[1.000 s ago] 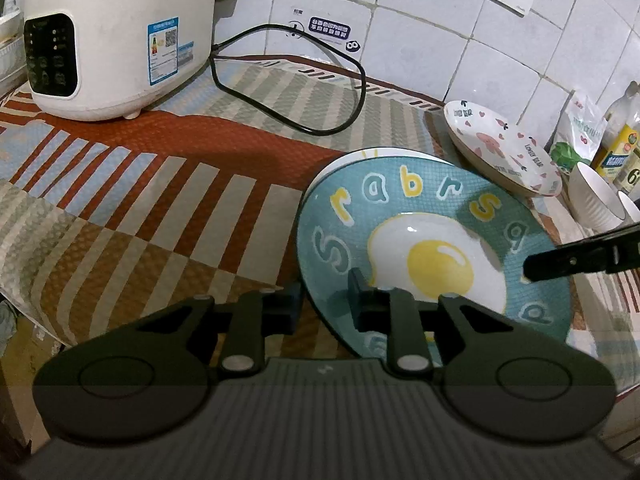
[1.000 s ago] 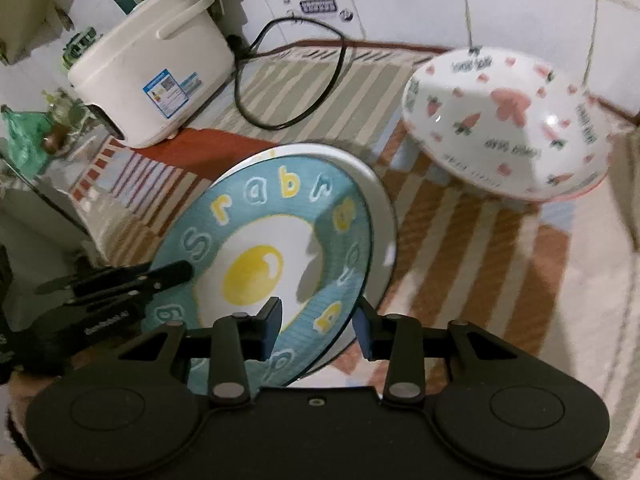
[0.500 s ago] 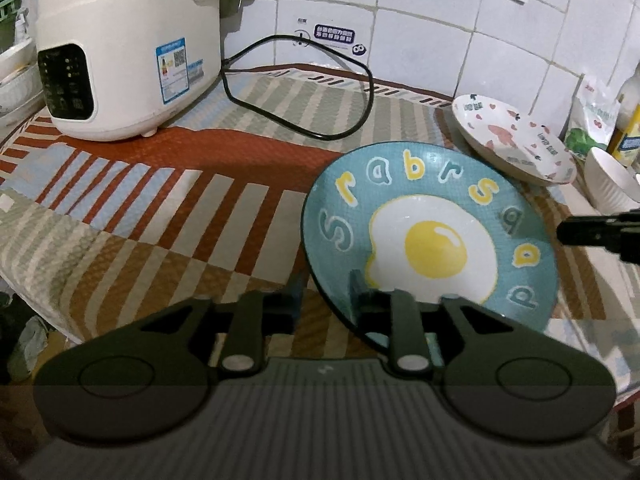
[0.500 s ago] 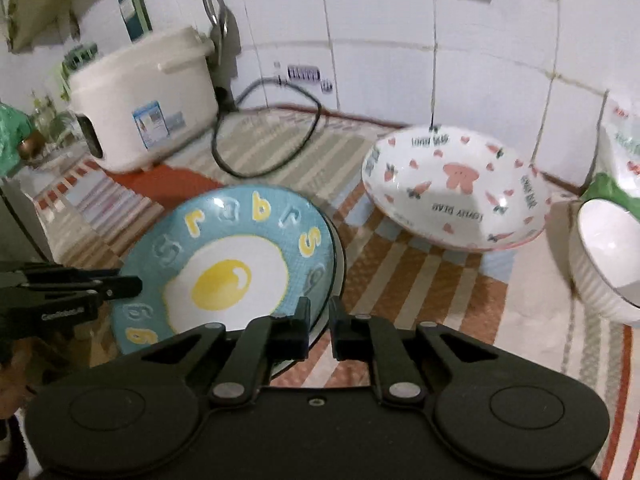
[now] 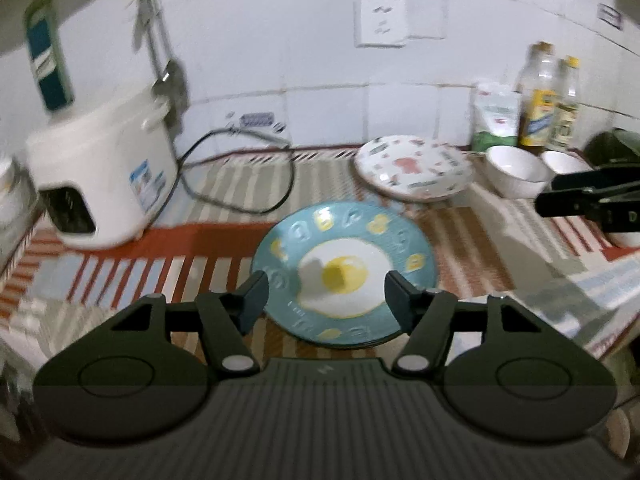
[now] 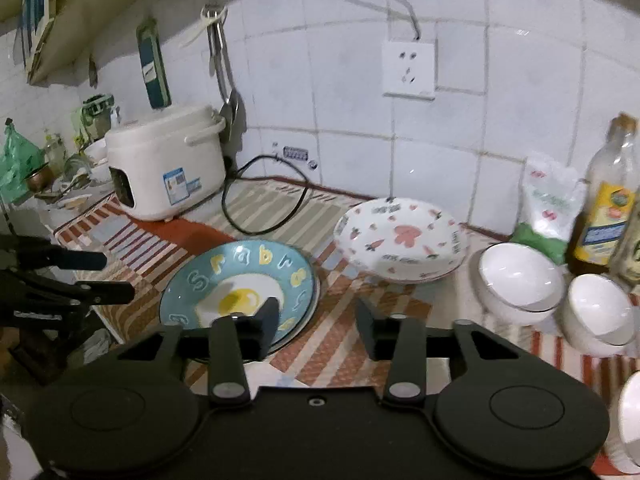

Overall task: Organize plates and bowls
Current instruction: 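Move both grippers to the pink bunny plate and grasp its rim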

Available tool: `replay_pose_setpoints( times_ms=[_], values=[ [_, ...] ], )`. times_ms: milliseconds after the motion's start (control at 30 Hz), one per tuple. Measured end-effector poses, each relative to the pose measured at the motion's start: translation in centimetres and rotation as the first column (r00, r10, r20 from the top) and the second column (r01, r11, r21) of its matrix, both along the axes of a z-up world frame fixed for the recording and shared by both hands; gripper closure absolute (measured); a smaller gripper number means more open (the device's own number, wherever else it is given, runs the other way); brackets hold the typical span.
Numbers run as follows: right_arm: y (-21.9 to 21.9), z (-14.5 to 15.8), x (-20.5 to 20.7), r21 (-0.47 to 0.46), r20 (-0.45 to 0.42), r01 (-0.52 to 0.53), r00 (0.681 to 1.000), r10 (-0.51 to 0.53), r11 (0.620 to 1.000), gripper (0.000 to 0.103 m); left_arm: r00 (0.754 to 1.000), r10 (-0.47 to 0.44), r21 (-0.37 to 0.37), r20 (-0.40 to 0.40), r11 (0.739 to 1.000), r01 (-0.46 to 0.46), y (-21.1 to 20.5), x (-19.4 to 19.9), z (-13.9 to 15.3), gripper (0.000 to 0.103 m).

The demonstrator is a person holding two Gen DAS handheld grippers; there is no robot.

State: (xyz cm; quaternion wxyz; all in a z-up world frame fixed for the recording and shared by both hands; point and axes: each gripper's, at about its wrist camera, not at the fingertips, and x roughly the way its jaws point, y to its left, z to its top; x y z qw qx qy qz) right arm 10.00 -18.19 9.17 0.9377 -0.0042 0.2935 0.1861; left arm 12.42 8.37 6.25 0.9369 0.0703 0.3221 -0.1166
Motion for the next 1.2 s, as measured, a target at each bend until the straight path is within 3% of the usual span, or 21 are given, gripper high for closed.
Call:
replay_pose_setpoints(
  times_ms=[133,233,300,433,533,667,767,900,1000,1100,1200],
  values=[
    [-1.4,1.7,-0.7,0.005,0.012,0.027,1.0,-0.027,1.0,0.03,0.998,-0.063,0.02,0.026,0.998,0.063,-1.2,-0.3,2.9,0.029],
    [-2.3,2.4,0.1,0.034,0.002,0.035,0.999,-0.035,0.999,0.026,0.992,-0.116,0.027,0.043,0.993,0.115,-2.1,0.5,4.7,0.024],
    [-2.8,2.5,1.1,0.047,0.008,0.04,0.999,-0.041,0.998,0.013,0.988,-0.149,0.024,0.033,0.989,0.148,-2.6,1.5,5.3,0.022],
    [-2.9,2.0,3.7,0.008,0.041,0.093,0.995,-0.093,0.996,0.011,0.984,-0.175,0.045,0.04,0.984,0.174,-3.6,4.6,5.9,0.021],
    [-3.5,1.6,7.5,0.004,-0.056,0.107,0.993,-0.106,0.994,0.011,0.972,-0.23,0.047,0.037,0.972,0.228,-4.1,7.6,5.6,0.021],
    [-4.7,0.5,12.3,0.063,-0.201,0.142,0.971,-0.127,0.988,0.011,0.973,-0.225,0.01,-0.055,0.974,0.226,-4.6,12.8,4.4,0.02],
    [-4.7,-0.2,15.2,0.051,-0.211,0.132,0.97,-0.119,0.99,0.011,0.968,-0.228,-0.009,-0.108,0.974,0.228,-5.1,16.4,2.7,0.02],
    [-4.5,-1.6,18.9,0.061,-0.232,0.129,0.966,-0.111,0.99,0.012,0.966,-0.233,0.024,-0.117,0.971,0.237,-6.5,19.8,0.0,0.021],
    [-4.3,-3.1,22.1,0.035,-0.23,0.122,0.967,-0.111,0.992,0.012,0.963,-0.226,-0.022,-0.148,0.974,0.225,-7.1,22.5,-2.0,0.024],
    [-4.3,-4.5,25.0,0.001,-0.247,0.1,0.964,-0.097,0.995,0.014,0.957,-0.208,-0.115,-0.199,0.975,0.188,-7.1,25.2,-4.2,0.027],
    [-4.3,-6.4,27.2,-0.032,-0.295,0.104,0.949,-0.109,0.994,0.02,0.95,-0.185,-0.131,-0.251,0.979,0.156,-7.8,27.5,-6.4,0.04]
  ],
)
